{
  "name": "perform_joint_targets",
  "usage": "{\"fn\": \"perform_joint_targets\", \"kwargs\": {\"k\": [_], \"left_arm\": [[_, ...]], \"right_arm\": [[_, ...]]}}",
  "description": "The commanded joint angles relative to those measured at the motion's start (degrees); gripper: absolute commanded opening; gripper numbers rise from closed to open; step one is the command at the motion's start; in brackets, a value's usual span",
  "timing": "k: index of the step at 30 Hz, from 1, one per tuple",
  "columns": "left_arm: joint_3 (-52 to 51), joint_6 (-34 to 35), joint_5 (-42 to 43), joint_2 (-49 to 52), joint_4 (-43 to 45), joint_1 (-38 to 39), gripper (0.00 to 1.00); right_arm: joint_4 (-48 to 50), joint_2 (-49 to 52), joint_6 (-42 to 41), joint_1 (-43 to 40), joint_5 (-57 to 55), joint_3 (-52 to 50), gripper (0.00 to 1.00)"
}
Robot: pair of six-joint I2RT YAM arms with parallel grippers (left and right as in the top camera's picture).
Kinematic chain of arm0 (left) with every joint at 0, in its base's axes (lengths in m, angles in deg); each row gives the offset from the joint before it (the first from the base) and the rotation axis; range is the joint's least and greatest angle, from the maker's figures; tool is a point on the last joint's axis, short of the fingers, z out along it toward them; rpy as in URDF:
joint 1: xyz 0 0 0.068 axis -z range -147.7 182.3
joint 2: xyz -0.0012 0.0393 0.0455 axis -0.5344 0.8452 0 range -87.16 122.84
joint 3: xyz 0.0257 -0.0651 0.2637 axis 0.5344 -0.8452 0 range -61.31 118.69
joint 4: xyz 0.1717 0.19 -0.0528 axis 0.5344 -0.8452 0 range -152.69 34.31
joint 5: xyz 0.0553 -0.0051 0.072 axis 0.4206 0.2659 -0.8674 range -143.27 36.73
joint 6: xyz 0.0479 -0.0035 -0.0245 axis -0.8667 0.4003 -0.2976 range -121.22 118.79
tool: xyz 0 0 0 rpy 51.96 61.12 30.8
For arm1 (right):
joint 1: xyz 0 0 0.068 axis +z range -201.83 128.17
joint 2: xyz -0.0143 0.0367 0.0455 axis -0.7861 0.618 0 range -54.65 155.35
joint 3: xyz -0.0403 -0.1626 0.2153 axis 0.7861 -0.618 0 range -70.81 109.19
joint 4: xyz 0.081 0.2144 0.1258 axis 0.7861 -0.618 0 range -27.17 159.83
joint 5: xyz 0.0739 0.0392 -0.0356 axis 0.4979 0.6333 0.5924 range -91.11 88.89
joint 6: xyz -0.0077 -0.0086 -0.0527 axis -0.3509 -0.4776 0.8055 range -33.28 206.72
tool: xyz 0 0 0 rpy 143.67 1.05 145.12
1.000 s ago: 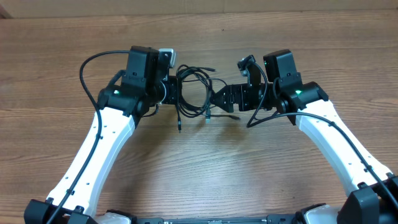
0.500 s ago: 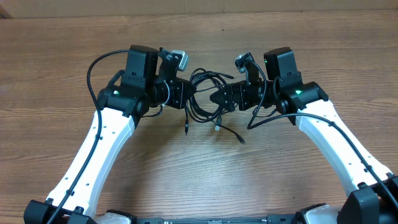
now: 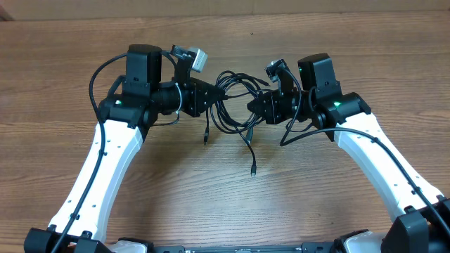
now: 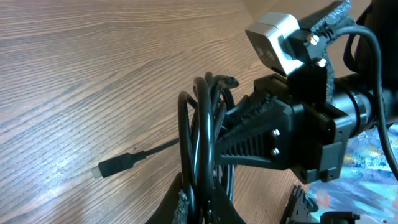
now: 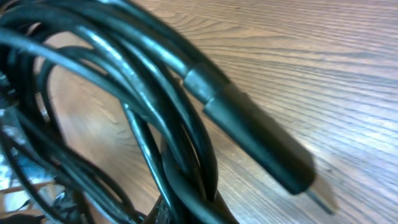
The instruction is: Untangle cables
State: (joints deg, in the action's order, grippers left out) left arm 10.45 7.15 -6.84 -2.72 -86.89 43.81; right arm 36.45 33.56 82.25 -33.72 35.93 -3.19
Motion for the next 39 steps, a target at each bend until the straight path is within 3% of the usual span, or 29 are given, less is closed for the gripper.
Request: {"fn": "perform_joint_targets", "kwargs": {"k": [1,5,7,8,9,10,11,14,15,17,18,19,22,26,27,29,31,32,35,39], "left_arm": [[1.2,1.8,-6.3,-1.7,0.0,-0.6,0.05],[1.2,11.3,-22.4,-1.6,-2.2,-0.6,0.17],[1.2,12.9,-22.9,-1.6,-2.2,-0.6,0.24],[1.2,13.5,-23.1,-1.6,-2.1,-0.6,0.31],[1.2,13.6,-23.1,-1.6,-1.9,-0.6,0.52],[1.2,13.6,-23.0,-1.6,-1.6,-0.6,0.6],[1.2,13.8,-22.3,-1.6,-1.4,-0.6,0.62],[1.2,10.4,-13.3,-1.6,0.5,-0.6,0.61],[1.2,5.3,-6.8,-1.6,2.1,-0.6,0.58],[1.2,-3.3,-1.6,-1.6,2.7,-0.6,0.52],[1.2,-5.8,-1.9,-1.6,2.3,-0.6,0.48],[1.2,-8.8,-2.5,-1.6,1.4,-0.6,0.34],[1.2,-9.0,-6.4,-1.6,-1.2,-0.5,0.2],[1.1,-9.7,-8.1,-1.6,-5.2,-0.3,0.19],[1.1,-9.7,-8.1,-1.6,-5.4,0.0,0.24],[1.1,-9.7,-8.2,-1.6,-5.5,1.6,0.43],[1.1,-9.6,-10.8,-1.3,-5.9,3.8,0.36],[1.0,-9.4,-14.5,-1.0,-6.3,5.4,0.26],[1.0,-5.4,-23.2,-0.5,-6.4,7.1,0.11],[1.0,-3.4,-27.5,-0.4,-6.3,7.2,0.11]], "right_arm": [[0.0,-1.4,-0.1,-0.2,7.8,1.1,0.04],[-0.1,-3.9,0.1,-0.2,15.8,1.1,0.04],[-0.2,-4.8,0.1,-0.2,18.0,1.1,0.04],[-0.3,-4.9,0.1,-0.2,18.0,1.1,0.04],[-0.9,-4.9,0.1,-0.2,17.9,1.1,0.04],[-1.4,-4.9,0.1,-0.2,17.6,1.1,0.04],[-1.7,-4.9,0.1,-0.2,16.7,1.1,0.04],[-1.6,-4.9,0.1,-0.2,15.9,1.1,0.04],[-1.6,-4.9,0.1,-0.2,15.0,1.1,0.04],[-1.9,-4.9,-0.2,-0.2,14.0,1.1,0.04],[-1.9,-4.9,-0.5,-0.2,14.1,1.1,0.04],[-1.8,-4.9,-2.0,-0.2,14.1,1.1,0.04],[-1.8,-4.9,-5.2,-0.2,14.1,1.1,0.04],[-1.4,-4.9,-8.3,-0.2,14.3,1.1,0.04],[-1.4,-4.9,-9.0,-0.2,14.3,1.1,0.04],[-1.4,-4.9,-9.1,-0.2,14.4,1.1,0.04],[-1.4,-4.9,-9.1,-0.2,15.3,1.1,0.04],[-1.4,-4.9,-9.1,-0.2,15.6,1.1,0.04],[-1.4,-4.9,-9.1,-0.2,15.8,1.1,0.04],[-1.4,-4.9,-9.3,-0.2,17.8,1.1,0.04]]}}
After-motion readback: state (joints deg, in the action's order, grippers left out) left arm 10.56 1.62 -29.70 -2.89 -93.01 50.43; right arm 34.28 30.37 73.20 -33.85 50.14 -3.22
